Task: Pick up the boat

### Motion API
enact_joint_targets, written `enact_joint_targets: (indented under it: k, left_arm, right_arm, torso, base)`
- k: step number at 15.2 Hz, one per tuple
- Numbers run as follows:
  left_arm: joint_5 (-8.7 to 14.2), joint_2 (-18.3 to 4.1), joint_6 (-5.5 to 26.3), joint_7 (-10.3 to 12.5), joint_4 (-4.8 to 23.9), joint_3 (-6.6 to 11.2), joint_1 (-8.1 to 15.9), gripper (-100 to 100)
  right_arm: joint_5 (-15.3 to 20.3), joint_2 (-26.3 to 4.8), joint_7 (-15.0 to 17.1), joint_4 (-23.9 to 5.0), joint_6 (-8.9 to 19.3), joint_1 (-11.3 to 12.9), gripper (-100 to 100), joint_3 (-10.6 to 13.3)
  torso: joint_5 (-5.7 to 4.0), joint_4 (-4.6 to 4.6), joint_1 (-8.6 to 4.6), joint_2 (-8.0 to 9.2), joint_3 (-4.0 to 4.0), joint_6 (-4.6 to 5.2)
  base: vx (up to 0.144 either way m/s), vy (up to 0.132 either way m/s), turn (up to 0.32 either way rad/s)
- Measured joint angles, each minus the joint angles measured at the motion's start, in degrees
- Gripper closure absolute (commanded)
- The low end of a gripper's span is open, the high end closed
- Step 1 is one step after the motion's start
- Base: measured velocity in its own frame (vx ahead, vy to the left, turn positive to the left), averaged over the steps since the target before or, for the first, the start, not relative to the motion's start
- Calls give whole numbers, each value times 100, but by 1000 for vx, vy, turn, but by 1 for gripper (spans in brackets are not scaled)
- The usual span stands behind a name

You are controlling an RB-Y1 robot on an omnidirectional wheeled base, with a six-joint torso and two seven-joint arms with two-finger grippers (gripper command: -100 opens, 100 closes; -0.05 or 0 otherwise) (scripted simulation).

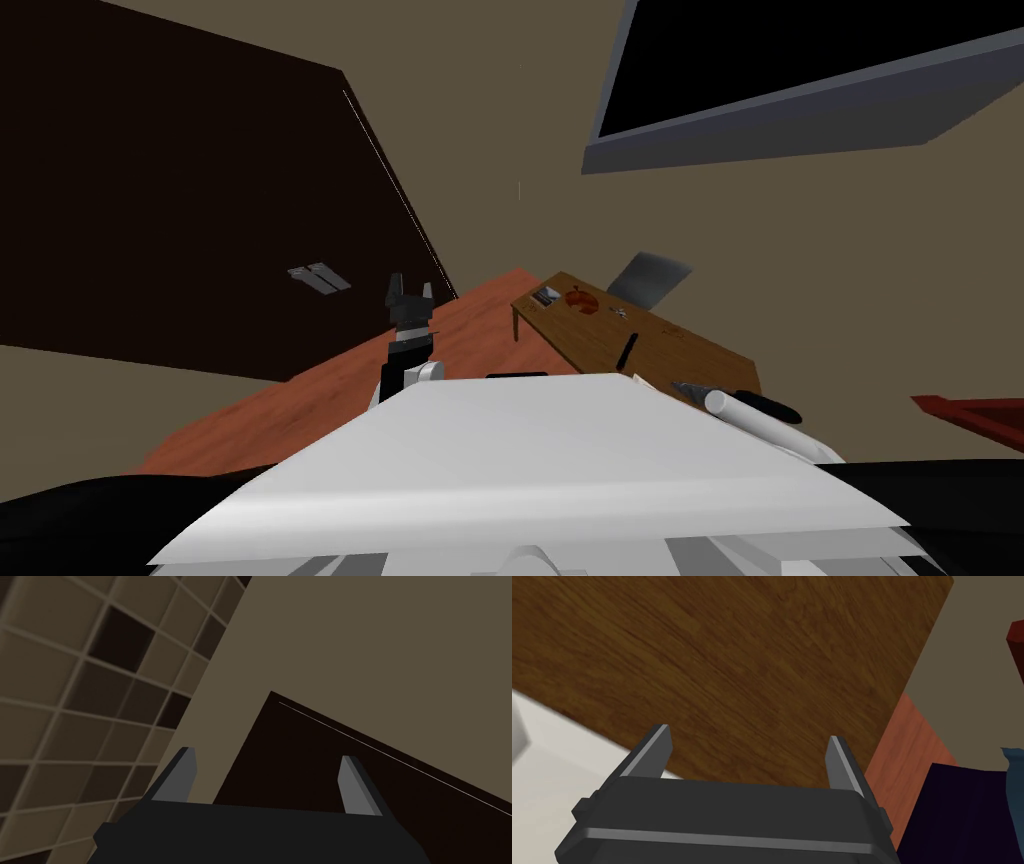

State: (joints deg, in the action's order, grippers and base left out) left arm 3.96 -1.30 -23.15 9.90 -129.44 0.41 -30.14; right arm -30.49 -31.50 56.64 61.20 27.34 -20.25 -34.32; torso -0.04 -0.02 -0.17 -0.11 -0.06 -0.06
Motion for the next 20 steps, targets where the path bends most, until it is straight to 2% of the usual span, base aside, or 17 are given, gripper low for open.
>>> enact_joint_targets:
  k: [4, 9, 11, 12, 16, 20]
  left_arm:
    - [0, 0, 0, 0, 0, 1, -1, 0]
    - [0, 0, 0, 0, 0, 0, 0, 0]
    - [0, 0, 0, 0, 0, 0, 0, 0]
    - [0, 0, 0, 0, 0, 0, 0, 0]
    - [0, 0, 0, 0, 0, 1, -1, 0]
    - [0, 0, 0, 0, 0, 1, -1, 0]
  right_arm:
    - [-114, -55, 409, -362, 371, 27, -100, -209]
    - [-471, -271, 798, -921, 789, 95, -100, -465]
    - [-594, -336, 891, -1241, 869, 163, -100, -538]
    - [-619, -337, 995, -1295, 958, 148, -100, -593]
    - [-878, -495, 1394, -1852, 1348, 251, -100, -847]
    - [-1036, -549, 1789, -2182, 1684, 268, -100, -1037]
  torso:
    - [1, 0, 4, 1, 0, 7]
    - [1, -1, 1, -2, -1, 3]
    - [0, 0, 1, -3, -1, 0]
    - [0, -1, 1, -3, -2, 2]
    - [-1, -2, -5, -6, -4, 4]
    - [-1, -1, -1, -4, -2, 4]
  base:
    - [4, -17, 239]
    - [6, -24, 224]
    - [6, -24, 307]
    - [6, -36, 346]
    - [10, -42, 307]
    - [4, -36, 177]
